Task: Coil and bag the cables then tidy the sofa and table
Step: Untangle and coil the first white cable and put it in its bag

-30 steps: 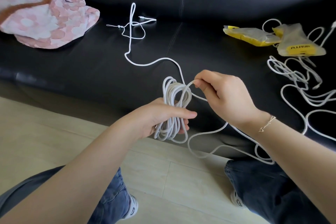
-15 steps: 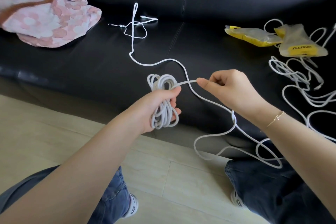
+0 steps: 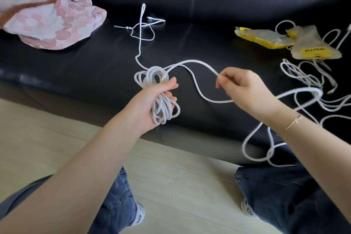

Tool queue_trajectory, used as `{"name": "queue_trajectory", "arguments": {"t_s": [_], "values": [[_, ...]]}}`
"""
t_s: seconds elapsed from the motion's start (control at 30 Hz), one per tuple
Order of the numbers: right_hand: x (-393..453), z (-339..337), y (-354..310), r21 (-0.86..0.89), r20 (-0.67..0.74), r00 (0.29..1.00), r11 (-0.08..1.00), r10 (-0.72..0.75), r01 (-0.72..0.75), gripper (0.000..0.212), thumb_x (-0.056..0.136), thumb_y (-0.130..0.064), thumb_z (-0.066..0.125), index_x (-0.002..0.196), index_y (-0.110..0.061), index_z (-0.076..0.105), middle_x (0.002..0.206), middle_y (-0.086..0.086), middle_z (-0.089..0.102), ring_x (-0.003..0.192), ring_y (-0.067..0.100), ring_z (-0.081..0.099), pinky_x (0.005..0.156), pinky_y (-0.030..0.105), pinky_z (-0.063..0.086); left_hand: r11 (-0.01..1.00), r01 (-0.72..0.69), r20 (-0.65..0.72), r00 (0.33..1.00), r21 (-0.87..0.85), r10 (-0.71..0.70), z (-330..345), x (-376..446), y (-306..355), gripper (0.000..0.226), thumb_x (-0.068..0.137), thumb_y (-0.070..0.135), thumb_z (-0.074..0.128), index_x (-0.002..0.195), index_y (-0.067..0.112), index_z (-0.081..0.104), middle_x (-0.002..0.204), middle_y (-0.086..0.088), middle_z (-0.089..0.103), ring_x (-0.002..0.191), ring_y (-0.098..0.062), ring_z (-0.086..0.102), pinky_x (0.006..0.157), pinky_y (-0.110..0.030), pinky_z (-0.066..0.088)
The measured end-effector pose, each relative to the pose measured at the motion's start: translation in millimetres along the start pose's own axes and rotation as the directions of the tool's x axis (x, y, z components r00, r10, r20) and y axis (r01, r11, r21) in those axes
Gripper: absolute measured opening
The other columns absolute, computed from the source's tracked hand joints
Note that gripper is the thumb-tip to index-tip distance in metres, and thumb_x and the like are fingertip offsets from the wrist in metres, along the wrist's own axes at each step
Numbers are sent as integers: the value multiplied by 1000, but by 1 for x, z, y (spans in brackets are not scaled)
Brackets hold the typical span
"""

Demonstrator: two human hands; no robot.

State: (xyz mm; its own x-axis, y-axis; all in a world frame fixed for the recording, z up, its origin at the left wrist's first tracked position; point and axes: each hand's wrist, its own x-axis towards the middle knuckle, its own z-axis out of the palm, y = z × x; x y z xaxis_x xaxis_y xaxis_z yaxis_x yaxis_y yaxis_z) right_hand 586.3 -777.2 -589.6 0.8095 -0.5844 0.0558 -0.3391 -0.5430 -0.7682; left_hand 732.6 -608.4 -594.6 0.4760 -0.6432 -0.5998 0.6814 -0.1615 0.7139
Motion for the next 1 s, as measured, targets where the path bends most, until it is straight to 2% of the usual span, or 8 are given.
{"name": "queue_trajectory", "arguments": {"t_s": [0.13, 0.23, 0.43, 0.57, 0.63, 0.77, 0.93, 1.0], "values": [[-5, 13, -7, -197, 171, 985, 979, -11, 45, 25, 96, -23, 49, 74, -22, 62, 50, -14, 51, 48, 4, 44, 51, 22, 37, 997, 17, 39, 999, 70, -20, 10, 0, -9, 32, 84, 32, 73, 113, 18, 74, 66, 5, 44, 41, -3, 54, 43, -18, 43], [-9, 19, -13, -212, 285, 958, 973, -27, 90, 25, 97, -22, 49, 76, -19, 62, 60, -4, 53, 54, 7, 45, 59, 30, 41, 997, 24, 70, 997, 77, -29, 13, 1, -12, 31, 88, 33, 69, 115, 18, 73, 61, 5, 43, 40, -4, 53, 41, -17, 42], [-11, 21, -15, -210, 355, 935, 972, -25, 105, 24, 96, -22, 49, 78, -20, 65, 59, -7, 51, 52, 5, 45, 56, 24, 36, 992, 1, 72, 997, 126, -11, 14, 3, -14, 24, 86, 33, 70, 105, 19, 77, 58, 7, 48, 48, -5, 54, 50, -20, 44], [-13, 23, -15, -196, 384, 923, 974, -34, 117, 25, 97, -22, 49, 79, -21, 65, 55, -8, 48, 49, 4, 44, 51, 17, 31, 975, 14, 19, 1000, 222, -19, 16, 3, -14, 21, 79, 35, 77, 95, 21, 75, 87, 1, 63, 69, -5, 65, 70, -26, 53], [-12, 23, -15, -177, 392, 919, 976, -47, 126, 25, 98, -23, 48, 80, -21, 65, 57, -8, 50, 50, 4, 43, 52, 19, 33, 972, 17, 1, 1000, 234, -18, 17, 3, -14, 27, 79, 37, 76, 98, 17, 71, 95, -1, 63, 69, -5, 65, 69, -26, 53], [-10, 19, -13, -128, 405, 914, 987, -38, 97, 37, 99, -38, 48, 72, -18, 63, 60, 4, 57, 48, 11, 48, 57, 31, 46, 995, 10, 1, 1000, 96, -10, 16, 3, -8, 22, 86, 36, 72, 80, 16, 65, 63, 5, 55, 51, -8, 56, 51, -23, 49], [-8, 11, -7, -285, 452, 885, 958, 115, 21, 48, 96, -53, 46, 72, -15, 63, 59, -2, 63, 59, 11, 58, 63, 27, 47, 995, -10, 2, 1000, -95, 10, 11, 6, 2, 29, 91, 38, 64, 91, 9, 62, 91, -2, 65, 90, -14, 70, 79, -41, 60], [-8, 8, -7, -333, 482, 861, 943, 165, 6, 49, 94, -57, 45, 73, -18, 64, 64, -4, 64, 65, 10, 60, 63, 24, 44, 979, -7, 34, 999, -204, 14, 10, 5, 5, 30, 93, 37, 61, 87, 9, 59, 89, -3, 65, 98, -15, 67, 85, -46, 59]]}}
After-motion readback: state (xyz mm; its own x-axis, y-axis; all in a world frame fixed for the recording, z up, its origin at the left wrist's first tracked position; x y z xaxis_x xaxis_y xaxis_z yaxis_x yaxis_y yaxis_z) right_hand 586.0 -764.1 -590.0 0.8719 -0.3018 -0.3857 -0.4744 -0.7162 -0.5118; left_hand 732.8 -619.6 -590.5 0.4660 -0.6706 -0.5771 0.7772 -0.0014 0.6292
